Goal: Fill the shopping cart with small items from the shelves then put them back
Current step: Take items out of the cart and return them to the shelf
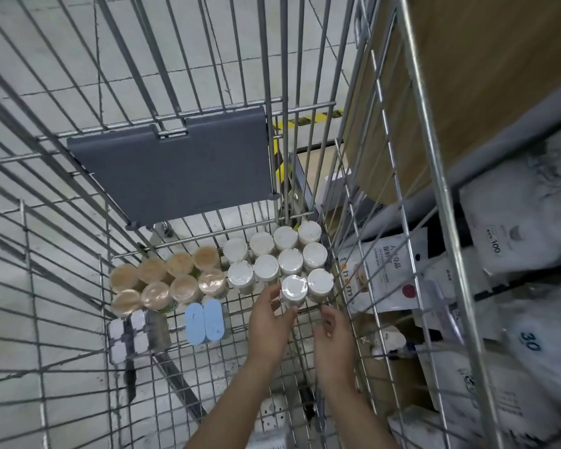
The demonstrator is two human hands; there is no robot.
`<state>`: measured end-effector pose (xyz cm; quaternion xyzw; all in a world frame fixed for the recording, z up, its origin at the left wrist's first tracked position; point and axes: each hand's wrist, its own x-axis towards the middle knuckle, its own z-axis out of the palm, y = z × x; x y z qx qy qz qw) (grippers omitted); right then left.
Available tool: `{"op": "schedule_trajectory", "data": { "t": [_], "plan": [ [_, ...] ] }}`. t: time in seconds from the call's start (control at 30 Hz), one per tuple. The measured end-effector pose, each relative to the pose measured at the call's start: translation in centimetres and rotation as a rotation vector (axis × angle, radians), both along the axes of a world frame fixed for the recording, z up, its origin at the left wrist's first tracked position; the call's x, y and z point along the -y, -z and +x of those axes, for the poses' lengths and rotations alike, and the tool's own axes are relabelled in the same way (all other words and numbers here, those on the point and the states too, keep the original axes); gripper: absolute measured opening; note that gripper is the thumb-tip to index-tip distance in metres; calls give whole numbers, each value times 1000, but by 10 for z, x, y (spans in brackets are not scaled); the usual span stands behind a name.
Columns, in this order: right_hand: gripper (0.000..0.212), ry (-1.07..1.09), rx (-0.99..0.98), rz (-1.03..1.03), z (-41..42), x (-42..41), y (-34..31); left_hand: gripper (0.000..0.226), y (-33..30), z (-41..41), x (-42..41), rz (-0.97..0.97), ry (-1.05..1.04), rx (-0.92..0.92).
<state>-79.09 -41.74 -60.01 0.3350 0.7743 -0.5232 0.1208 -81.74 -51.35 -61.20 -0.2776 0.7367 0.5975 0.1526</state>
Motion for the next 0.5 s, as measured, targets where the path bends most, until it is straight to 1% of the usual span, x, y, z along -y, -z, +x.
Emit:
{"op": "schedule_trajectory", "data": {
  "t": [0.1,0.17,0.27,0.33,0.47,0.5],
  "plan": [
    [26,-91,14,-2,17,-1,-15,38,-15,14,6,-19,30,53],
    [23,-135,22,-9,29,-2,-25,30,-27,28,11,12,45,90],
    [20,-278,46,15,51,-3,-43,22,-57,56,21,12,155,99],
    [21,-421,63,54,68,-7,-61,22,-79,81,30,-48,284,100],
    [19,-695,92,169,107,-18,-110,14,-123,139,48,-292,532,129],
    [18,-755,88,181,117,-22,-125,16,-136,155,51,-351,597,146]
  ]
}}
